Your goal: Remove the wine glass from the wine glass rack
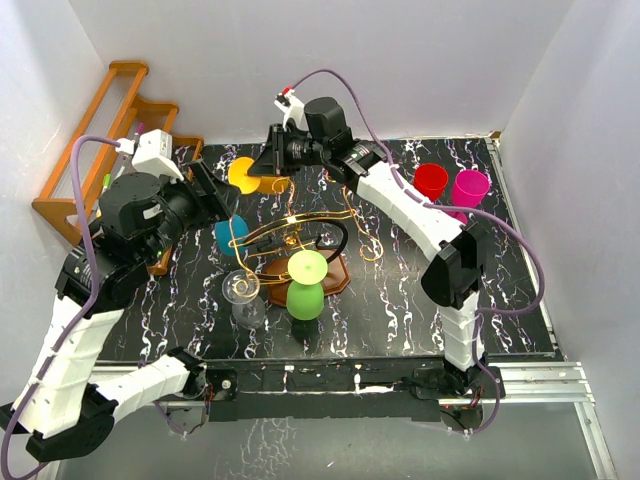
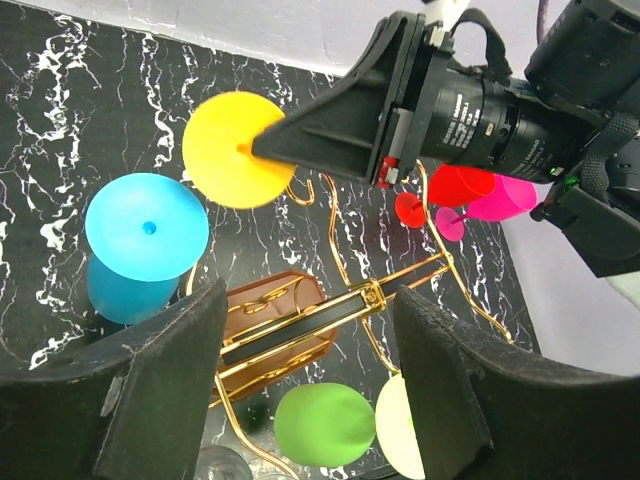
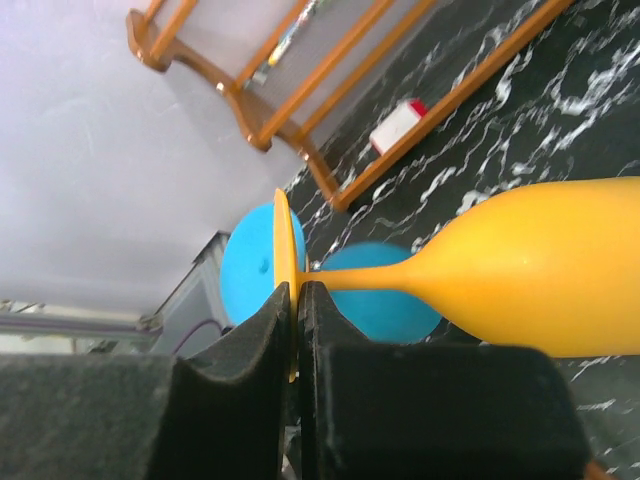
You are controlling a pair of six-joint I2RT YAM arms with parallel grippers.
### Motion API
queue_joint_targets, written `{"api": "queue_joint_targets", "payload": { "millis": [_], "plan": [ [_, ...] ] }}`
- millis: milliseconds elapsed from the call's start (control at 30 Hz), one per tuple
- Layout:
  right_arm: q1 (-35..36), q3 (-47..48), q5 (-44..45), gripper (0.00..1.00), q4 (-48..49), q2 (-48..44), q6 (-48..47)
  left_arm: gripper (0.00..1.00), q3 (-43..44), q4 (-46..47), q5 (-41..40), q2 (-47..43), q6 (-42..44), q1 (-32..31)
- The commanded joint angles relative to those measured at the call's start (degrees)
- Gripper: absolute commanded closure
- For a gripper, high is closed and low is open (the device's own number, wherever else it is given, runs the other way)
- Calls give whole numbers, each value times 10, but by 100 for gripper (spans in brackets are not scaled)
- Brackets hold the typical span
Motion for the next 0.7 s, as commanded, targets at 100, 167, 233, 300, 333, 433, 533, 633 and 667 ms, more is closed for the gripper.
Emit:
{"api": "queue_joint_targets", "payload": {
  "millis": [100,167,233,300,333,433,533,633,667],
  "plan": [
    [-5,29,133,92,80,-62,-149,33,26,24,27,-1,-13,0],
    [-5,-26,182,92,105,-124,-206,30,27,41,42,-1,-19,0],
    [-4,-93,222,92,133,-202,-265,22,27,62,65,2,-35,0],
    [-4,-163,251,92,158,-281,-328,14,29,86,97,10,-51,0],
    [-4,-201,254,92,167,-323,-370,12,28,102,123,15,-60,0],
    [-5,-333,241,92,183,-451,-517,24,16,166,231,36,-91,0],
    [-4,-480,201,92,193,-607,-703,48,-2,249,327,66,-146,0],
    [-5,-601,194,92,193,-719,-840,50,-16,323,415,104,-224,0],
    [-4,-619,199,92,186,-740,-852,48,-19,350,449,118,-253,0]
  ]
}}
